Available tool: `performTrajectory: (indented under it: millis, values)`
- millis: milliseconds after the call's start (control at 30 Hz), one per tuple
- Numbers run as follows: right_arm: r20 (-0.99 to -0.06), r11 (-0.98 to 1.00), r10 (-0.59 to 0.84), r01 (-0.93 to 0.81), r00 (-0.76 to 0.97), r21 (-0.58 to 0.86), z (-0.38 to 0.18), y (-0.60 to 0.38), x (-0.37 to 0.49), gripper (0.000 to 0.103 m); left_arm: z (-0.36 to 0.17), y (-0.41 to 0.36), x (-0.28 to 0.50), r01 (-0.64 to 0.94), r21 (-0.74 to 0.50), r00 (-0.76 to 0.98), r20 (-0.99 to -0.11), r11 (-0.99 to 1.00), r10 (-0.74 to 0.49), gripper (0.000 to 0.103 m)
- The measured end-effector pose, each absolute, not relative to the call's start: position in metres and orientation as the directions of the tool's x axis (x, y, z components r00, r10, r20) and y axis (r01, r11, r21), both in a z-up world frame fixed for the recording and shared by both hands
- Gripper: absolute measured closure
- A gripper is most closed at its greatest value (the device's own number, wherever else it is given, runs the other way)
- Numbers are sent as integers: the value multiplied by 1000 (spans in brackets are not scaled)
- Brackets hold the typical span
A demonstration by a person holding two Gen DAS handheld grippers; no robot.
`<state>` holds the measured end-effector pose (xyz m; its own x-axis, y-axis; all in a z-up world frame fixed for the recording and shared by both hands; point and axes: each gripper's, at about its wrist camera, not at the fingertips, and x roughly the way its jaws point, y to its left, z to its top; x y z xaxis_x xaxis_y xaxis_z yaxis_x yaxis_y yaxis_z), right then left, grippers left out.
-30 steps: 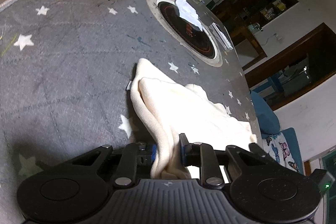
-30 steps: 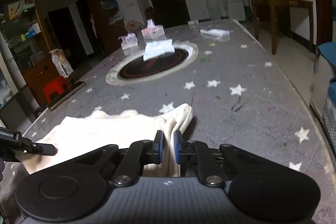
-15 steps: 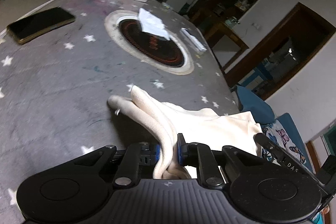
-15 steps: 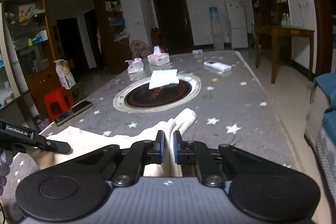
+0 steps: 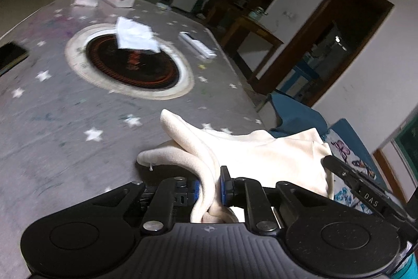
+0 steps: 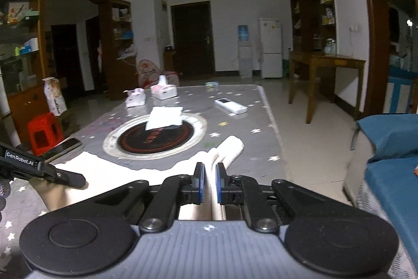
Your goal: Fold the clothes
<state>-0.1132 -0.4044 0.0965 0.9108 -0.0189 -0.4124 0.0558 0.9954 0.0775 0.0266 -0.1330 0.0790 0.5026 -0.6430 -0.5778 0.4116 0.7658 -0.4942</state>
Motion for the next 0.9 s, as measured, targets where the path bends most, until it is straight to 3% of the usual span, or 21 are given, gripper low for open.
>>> performTrajectory:
  millis: [400,900]
  values:
    - [-419,985,-117,159,900,67,89,-443,-115,95,80,-197,43,486,-438,474,-596,757,-649,88]
    - [-441,982,-124,173,889,73,72,-454,-123,95,77,-211,29,542,-361,476,-613,759,-631,88]
